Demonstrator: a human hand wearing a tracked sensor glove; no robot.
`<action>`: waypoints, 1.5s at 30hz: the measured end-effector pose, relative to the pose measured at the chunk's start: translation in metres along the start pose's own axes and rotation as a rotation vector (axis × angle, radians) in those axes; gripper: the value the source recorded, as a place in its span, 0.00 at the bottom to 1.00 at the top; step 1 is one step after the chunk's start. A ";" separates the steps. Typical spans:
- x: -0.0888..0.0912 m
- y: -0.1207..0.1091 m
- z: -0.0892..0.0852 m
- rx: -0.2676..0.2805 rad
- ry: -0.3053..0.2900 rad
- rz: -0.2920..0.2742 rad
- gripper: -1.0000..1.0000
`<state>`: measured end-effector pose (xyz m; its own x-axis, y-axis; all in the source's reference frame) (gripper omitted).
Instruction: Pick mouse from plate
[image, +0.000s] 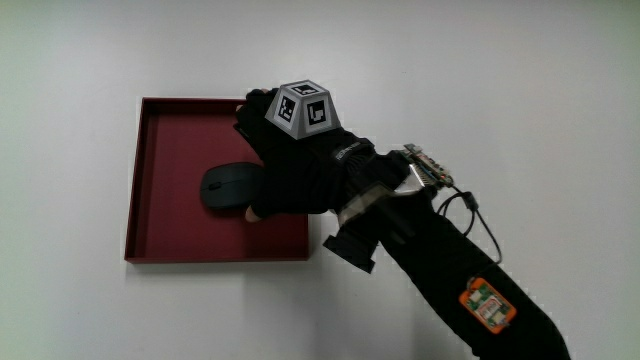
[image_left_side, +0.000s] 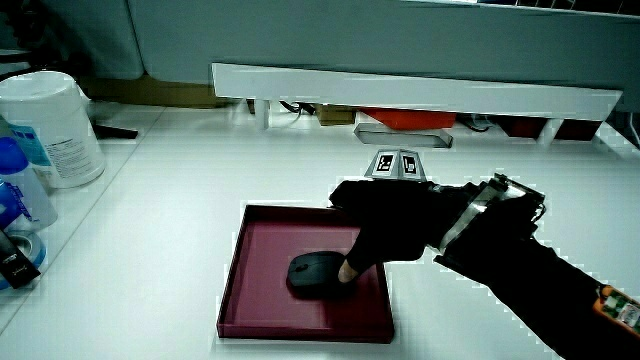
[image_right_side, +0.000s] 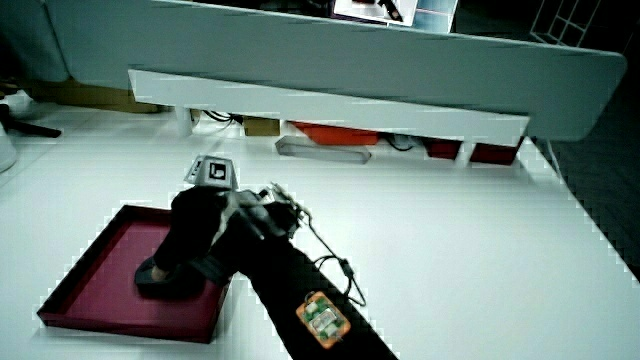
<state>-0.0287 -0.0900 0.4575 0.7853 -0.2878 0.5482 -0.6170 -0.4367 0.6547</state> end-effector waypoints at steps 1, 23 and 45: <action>0.001 0.003 -0.002 0.012 -0.018 -0.010 0.50; 0.002 0.038 -0.024 -0.027 0.024 -0.042 0.50; -0.007 0.037 -0.027 0.076 -0.046 -0.018 1.00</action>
<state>-0.0584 -0.0812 0.4922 0.7990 -0.3176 0.5106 -0.5983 -0.5052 0.6219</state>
